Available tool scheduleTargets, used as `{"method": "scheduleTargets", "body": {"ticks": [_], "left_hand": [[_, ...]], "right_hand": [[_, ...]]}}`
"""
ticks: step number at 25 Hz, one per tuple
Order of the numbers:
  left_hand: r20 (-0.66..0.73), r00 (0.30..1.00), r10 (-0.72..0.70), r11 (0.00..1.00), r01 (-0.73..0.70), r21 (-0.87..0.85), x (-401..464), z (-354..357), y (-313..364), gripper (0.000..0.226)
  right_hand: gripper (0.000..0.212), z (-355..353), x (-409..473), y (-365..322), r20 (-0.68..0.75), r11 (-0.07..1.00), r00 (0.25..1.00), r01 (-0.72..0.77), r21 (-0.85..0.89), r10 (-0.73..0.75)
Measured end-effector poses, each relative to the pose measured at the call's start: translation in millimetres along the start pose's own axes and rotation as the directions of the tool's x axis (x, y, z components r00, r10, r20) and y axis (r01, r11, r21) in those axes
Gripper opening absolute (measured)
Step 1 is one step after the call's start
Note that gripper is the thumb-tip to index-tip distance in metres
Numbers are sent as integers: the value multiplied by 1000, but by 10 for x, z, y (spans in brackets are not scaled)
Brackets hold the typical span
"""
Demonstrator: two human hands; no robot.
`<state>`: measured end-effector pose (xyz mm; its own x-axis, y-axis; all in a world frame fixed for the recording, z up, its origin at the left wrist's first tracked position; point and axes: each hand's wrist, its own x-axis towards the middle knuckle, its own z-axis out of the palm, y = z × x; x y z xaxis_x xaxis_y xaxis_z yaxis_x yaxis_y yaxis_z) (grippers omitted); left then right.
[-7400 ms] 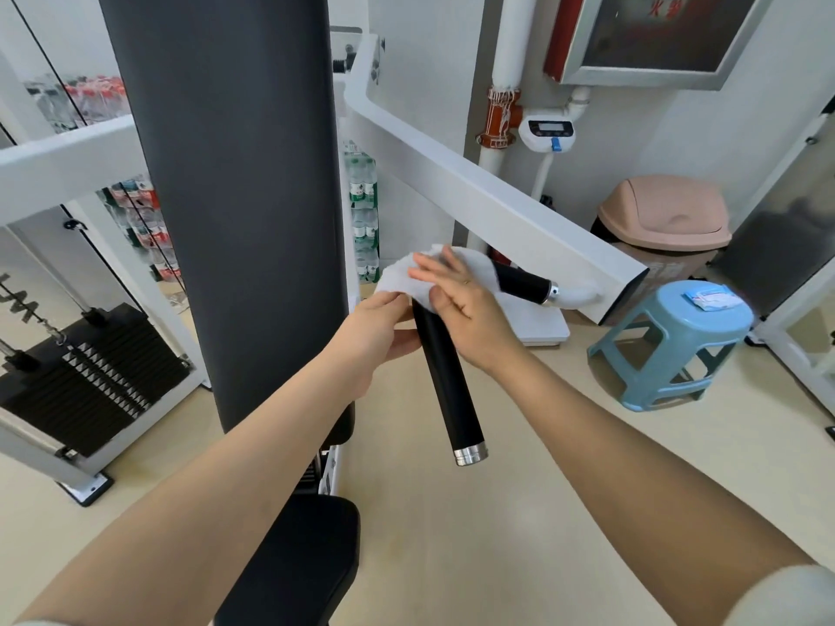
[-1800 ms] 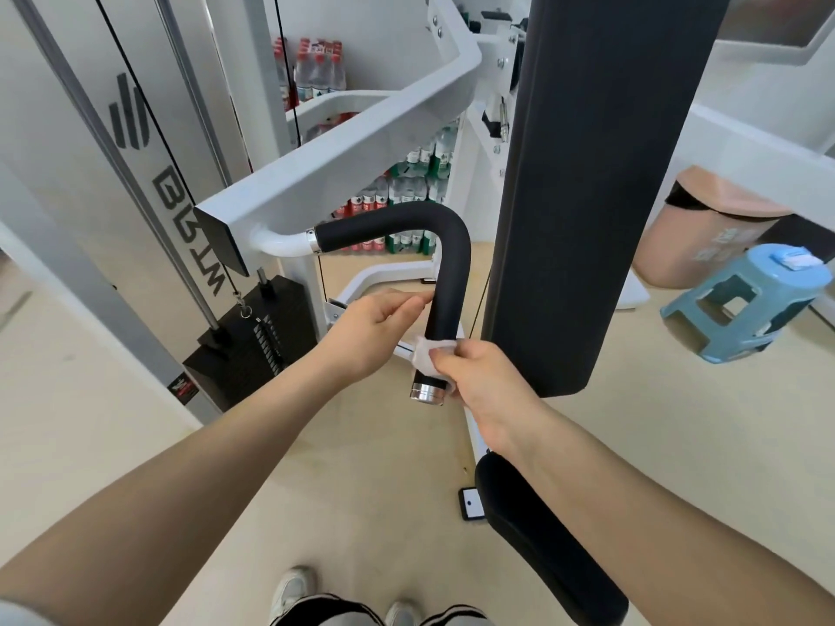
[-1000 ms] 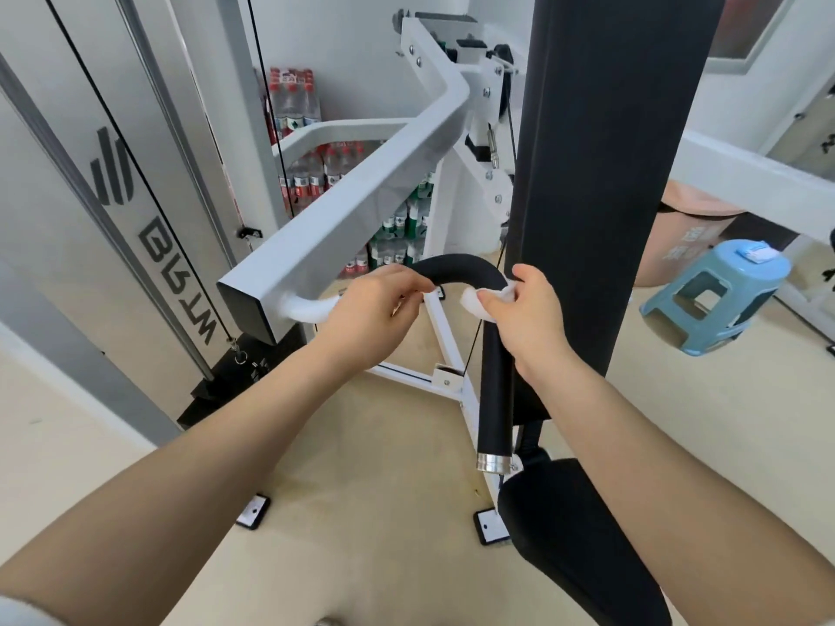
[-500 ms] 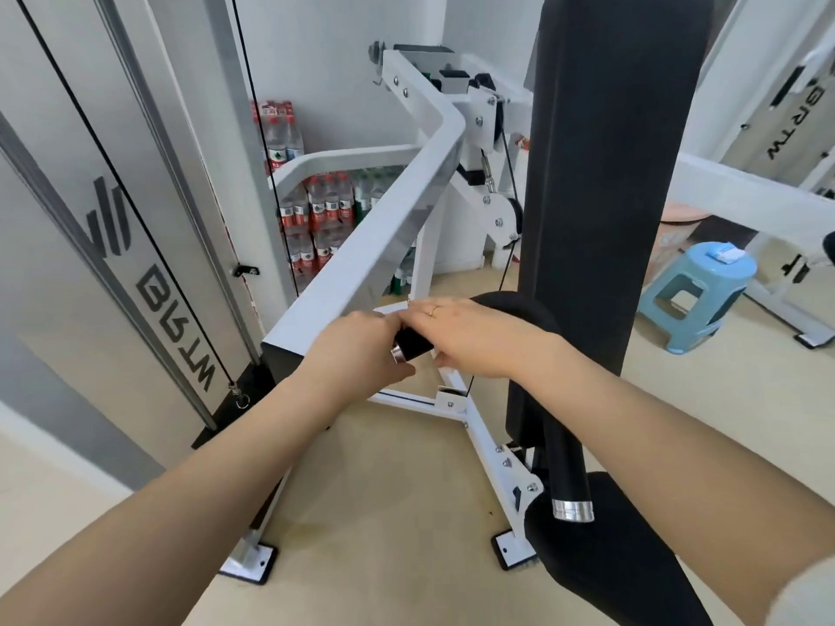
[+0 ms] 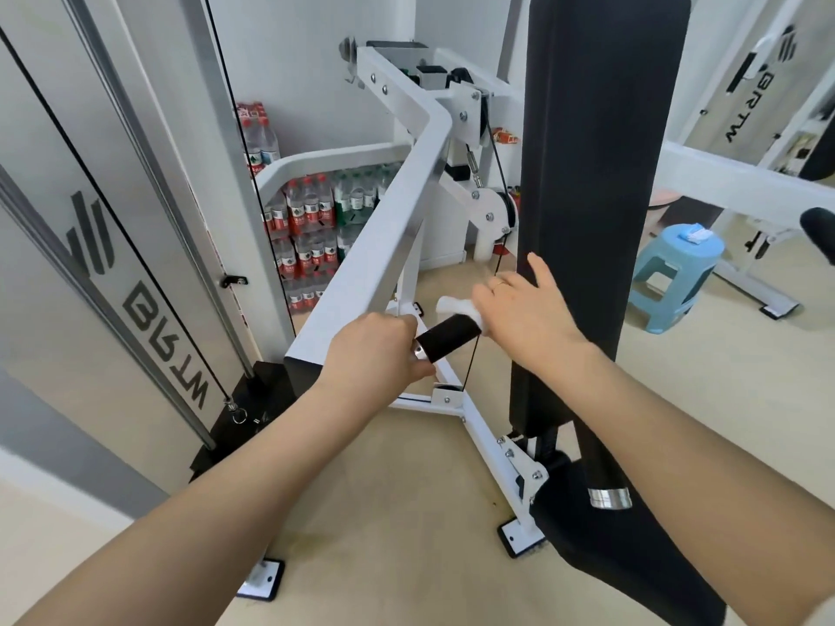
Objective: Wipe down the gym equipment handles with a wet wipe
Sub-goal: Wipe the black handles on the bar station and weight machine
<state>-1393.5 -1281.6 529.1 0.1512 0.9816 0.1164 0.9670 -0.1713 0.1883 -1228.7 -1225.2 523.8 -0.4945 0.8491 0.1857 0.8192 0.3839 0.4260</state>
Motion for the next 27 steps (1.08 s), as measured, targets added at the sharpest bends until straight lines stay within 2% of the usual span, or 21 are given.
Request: {"method": "scheduleTargets", "body": {"ticks": [1,3,5,6,8,9,11,12,13,15,17,19,21,23,24,27], "left_hand": [[-2,1000,2,1000,-2,-9,9,2,-3,32],[-2,1000,1,1000,-1,-12,22,-8,0,28],[15,1000,-10,1000,10,-1,21,-14,-5,29],[28,999,-17,1000,17,2,17,-12,-8,30],[36,999,-32,999,32,-14,4,-8,4,33],[28,999,-36,999,37,-33,-7,4,10,34],[2,1000,-23,997,23,-75,-17,37,40,38],[-6,1000,-15,995,14,-98,-15,56,74,40],[-11,1000,-4,993,2,-118,-4,69,119,42],[-35,999,36,989,-41,-139,57,89,238,47],[-86,994,66,984,-79,-157,123,93,365,49],[-147,985,93,978,-118,-173,169,126,442,47],[-191,974,121,972,-155,-176,197,168,522,47],[-243,957,160,976,-189,-104,230,235,617,49],[-277,947,165,979,-191,-71,253,269,665,49],[-325,934,147,982,-177,-66,319,270,769,37]], "right_hand": [[22,-27,-7,-114,-59,1000,998,21,19,-20],[18,-22,30,-417,-155,959,966,230,168,-205],[17,-113,65,-404,-30,912,949,311,266,-315],[20,-155,70,-223,44,931,955,274,241,-293],[28,-188,62,248,212,982,971,80,171,-116],[31,-173,35,466,308,982,951,-49,183,-10],[32,-156,-32,612,442,911,891,-263,318,103],[32,-148,-28,558,430,906,897,-263,331,104],[33,-146,10,445,361,936,930,-186,298,71],[39,-135,68,226,203,967,975,37,252,-90],[44,-138,69,216,175,964,968,138,227,-180],[49,-95,-4,471,221,983,969,73,168,-110],[64,7,-159,715,298,988,954,-34,150,-12],[79,73,-272,752,319,934,947,-76,350,-42],[79,103,-321,718,279,889,957,-60,455,-77],[62,176,-431,660,36,807,995,58,587,-98]]}}
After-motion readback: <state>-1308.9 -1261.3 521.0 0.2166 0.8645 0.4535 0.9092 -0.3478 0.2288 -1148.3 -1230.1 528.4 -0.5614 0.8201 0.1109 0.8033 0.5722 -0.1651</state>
